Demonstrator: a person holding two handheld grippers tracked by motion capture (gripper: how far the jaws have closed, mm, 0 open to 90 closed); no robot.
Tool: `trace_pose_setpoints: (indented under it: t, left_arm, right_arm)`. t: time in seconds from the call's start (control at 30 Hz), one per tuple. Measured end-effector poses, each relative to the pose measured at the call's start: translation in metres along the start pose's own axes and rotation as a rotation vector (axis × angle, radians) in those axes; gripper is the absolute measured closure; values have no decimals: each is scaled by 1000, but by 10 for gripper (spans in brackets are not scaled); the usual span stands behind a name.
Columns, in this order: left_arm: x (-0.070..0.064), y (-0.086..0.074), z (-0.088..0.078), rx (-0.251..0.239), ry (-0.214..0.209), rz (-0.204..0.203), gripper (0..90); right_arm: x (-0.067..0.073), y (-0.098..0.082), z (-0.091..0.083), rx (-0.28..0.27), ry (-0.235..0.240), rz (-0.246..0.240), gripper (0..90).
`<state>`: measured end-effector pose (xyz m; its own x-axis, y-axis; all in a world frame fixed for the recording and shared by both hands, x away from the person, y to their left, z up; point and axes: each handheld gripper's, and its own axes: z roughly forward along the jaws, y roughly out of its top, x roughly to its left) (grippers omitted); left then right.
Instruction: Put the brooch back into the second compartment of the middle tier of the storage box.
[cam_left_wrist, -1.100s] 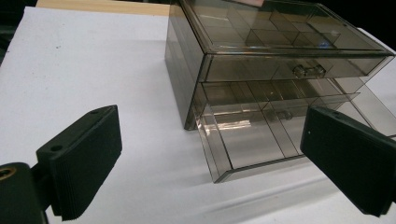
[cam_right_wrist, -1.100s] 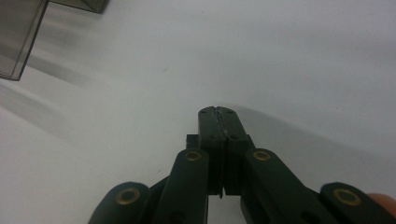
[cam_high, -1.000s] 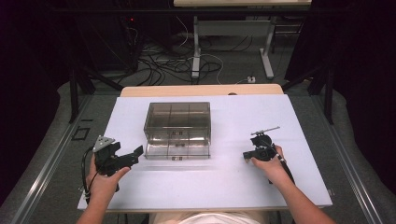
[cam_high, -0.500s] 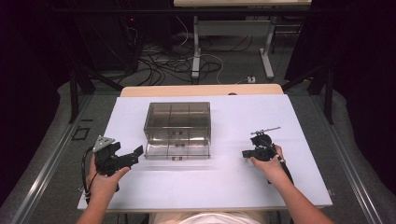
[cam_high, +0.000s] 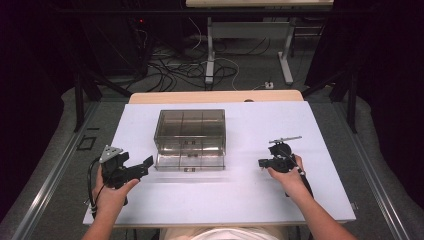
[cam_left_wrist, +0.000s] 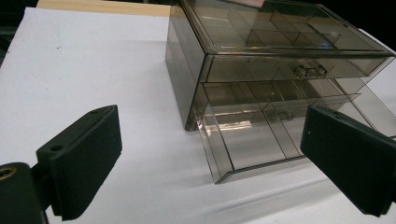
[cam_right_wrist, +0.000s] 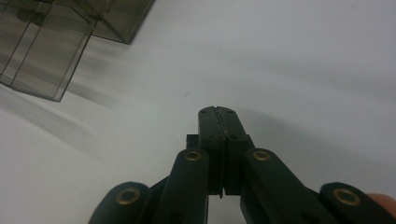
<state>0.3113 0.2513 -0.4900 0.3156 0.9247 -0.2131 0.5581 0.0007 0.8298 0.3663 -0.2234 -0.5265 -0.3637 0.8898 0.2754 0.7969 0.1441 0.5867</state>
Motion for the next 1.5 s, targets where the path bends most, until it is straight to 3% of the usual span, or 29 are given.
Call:
trace_pose_setpoints:
  t: [0.57,1.5]
  left_arm:
    - [0,0,0,-23,23,13,53]
    - [-1,0,-1,-26,24,13,51]
  right_arm:
    - [11,3,-9,-68,26,-16,900]
    - [44,20,-26,-106,80,-90,900]
